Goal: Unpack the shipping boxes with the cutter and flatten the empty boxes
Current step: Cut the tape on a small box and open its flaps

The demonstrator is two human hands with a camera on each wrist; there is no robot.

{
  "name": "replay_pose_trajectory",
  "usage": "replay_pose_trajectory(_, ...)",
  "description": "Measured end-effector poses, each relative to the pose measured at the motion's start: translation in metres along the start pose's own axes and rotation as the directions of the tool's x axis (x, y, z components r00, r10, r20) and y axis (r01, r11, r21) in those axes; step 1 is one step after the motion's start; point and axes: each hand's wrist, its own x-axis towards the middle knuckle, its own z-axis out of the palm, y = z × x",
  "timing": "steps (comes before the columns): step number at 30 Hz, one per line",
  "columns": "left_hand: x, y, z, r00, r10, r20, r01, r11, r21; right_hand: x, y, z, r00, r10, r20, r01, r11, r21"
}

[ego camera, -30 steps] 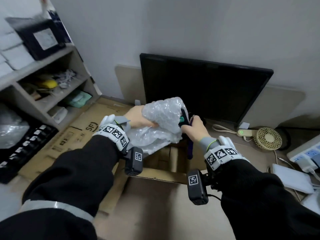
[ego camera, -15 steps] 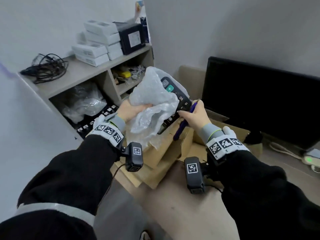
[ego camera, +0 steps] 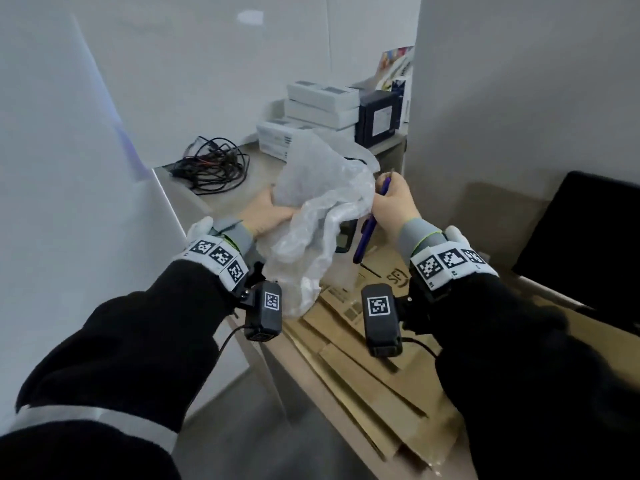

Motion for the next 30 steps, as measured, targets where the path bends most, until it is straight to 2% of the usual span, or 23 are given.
replay_pose_trajectory(3,0.013,0.007,-0.036,0.996,0.083,-0.026,-0.084,0.996,-0.021,0.017,-0.009,0.030,0.999,0.027,0.038,-0.032,0.988,0.152)
replay_pose_trajectory(6,0.029,0.009,-0.073,0.990,0.117,-0.073,-0.118,0.993,-0.008,0.039,-0.019,0.072,0.985,0.146,0.095,-0.170,0.929,0.329)
replay_pose_trajectory(10,0.062,0.006,-0.101,0.969,0.192,-0.156,-0.186,0.981,0.057,0.060,-0.024,0.101,0.941,0.285,0.183,-0.330,0.892,0.308)
replay_pose_trajectory(12,0.088,-0.005,-0.111,0.956,0.162,-0.243,-0.149,0.986,0.070,0.073,-0.023,0.110,0.913,0.298,0.279,-0.379,0.873,0.306)
replay_pose_trajectory(14,0.114,-0.015,-0.123,0.943,0.070,-0.325,-0.062,0.997,0.035,0.096,-0.024,0.123,0.881,0.280,0.382,-0.418,0.839,0.348)
replay_pose_trajectory(15,0.121,-0.017,-0.123,0.940,0.019,-0.340,-0.009,0.999,0.032,0.102,-0.025,0.125,0.888,0.259,0.380,-0.401,0.841,0.363)
replay_pose_trajectory(17,0.137,-0.018,-0.134,0.926,-0.074,-0.369,0.108,0.992,0.072,0.120,-0.030,0.141,0.907,0.242,0.344,-0.341,0.902,0.266)
replay_pose_trajectory(19,0.153,-0.017,-0.140,0.919,-0.121,-0.376,0.176,0.978,0.115,0.137,-0.033,0.160,0.942,0.194,0.273,-0.213,0.976,0.041)
replay_pose_trajectory(20,0.156,-0.016,-0.141,0.925,-0.107,-0.364,0.158,0.981,0.112,0.142,-0.034,0.165,0.963,0.149,0.226,-0.131,0.987,-0.093)
replay_pose_trajectory(21,0.157,-0.015,-0.142,0.932,-0.096,-0.350,0.136,0.986,0.091,0.151,-0.032,0.170,0.974,0.126,0.189,-0.089,0.977,-0.192)
replay_pose_trajectory(23,0.161,-0.015,-0.145,0.933,-0.127,-0.337,0.148,0.988,0.036,0.167,-0.034,0.175,0.982,0.122,0.141,-0.084,0.965,-0.249)
replay_pose_trajectory(27,0.160,-0.015,-0.160,0.963,-0.191,-0.191,0.215,0.970,0.112,0.197,-0.038,0.187,0.988,0.107,0.108,-0.055,0.915,-0.400)
replay_pose_trajectory(29,0.157,-0.012,-0.161,0.965,-0.243,-0.102,0.262,0.924,0.278,0.202,-0.040,0.191,0.986,0.105,0.128,-0.031,0.879,-0.476)
replay_pose_trajectory(30,0.155,-0.013,-0.161,0.961,-0.253,-0.109,0.276,0.871,0.406,0.204,-0.041,0.195,0.985,0.100,0.142,-0.012,0.855,-0.519)
